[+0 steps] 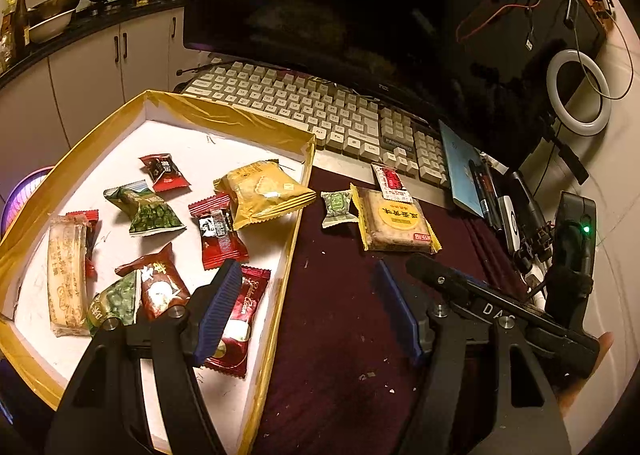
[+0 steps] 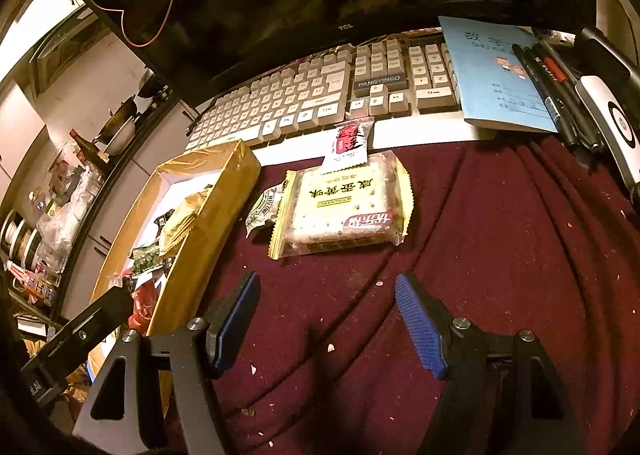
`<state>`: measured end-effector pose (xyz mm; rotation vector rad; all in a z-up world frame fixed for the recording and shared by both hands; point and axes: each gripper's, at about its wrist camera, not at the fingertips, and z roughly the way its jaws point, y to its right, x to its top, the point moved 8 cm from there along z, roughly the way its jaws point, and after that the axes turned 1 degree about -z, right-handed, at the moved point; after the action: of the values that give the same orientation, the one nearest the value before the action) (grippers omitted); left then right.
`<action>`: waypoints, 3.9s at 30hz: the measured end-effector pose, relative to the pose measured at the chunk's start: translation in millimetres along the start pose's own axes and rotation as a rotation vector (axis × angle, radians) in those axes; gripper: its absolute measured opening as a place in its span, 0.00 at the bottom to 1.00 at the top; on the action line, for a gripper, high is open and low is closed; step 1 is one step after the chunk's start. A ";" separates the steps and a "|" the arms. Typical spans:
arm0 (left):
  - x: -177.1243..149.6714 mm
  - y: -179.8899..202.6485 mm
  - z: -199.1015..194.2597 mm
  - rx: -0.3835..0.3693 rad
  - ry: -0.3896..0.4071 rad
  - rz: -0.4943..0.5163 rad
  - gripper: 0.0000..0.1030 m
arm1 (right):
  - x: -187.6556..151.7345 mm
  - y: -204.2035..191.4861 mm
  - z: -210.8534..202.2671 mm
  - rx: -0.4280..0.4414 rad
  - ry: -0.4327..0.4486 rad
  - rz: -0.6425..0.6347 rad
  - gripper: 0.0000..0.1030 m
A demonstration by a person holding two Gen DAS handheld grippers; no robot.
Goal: Organize snacks
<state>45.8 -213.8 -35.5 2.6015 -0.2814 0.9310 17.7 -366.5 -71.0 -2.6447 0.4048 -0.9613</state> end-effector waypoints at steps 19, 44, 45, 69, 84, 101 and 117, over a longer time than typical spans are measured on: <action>0.9 2.1 4.9 -0.002 -0.007 0.005 0.66 | 6.1 4.8 4.6 0.008 -0.016 0.014 0.70; -1.0 -1.4 9.1 -0.009 -0.021 -0.008 0.66 | 8.7 7.8 8.4 -0.007 -0.023 0.019 0.70; -0.9 -1.2 9.3 -0.009 -0.021 -0.008 0.66 | 8.7 8.0 8.7 -0.006 -0.025 0.019 0.70; -0.1 -0.6 10.6 -0.011 -0.020 -0.006 0.66 | 9.8 7.6 10.8 -0.007 -0.031 0.021 0.70; -0.2 0.8 10.3 -0.016 -0.019 -0.006 0.66 | 11.2 5.9 12.3 -0.009 -0.034 0.016 0.70; -0.4 -1.2 13.7 -0.039 -0.038 -0.016 0.66 | 17.5 2.2 8.3 -0.019 -0.026 0.003 0.70; 4.2 -14.6 13.1 -0.076 -0.044 -0.068 0.66 | 45.6 25.3 19.4 -0.043 -0.046 0.064 0.70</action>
<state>61.0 -206.0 -46.0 2.5474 -0.2341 0.8254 60.0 -402.5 -68.4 -2.6698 0.5012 -0.8804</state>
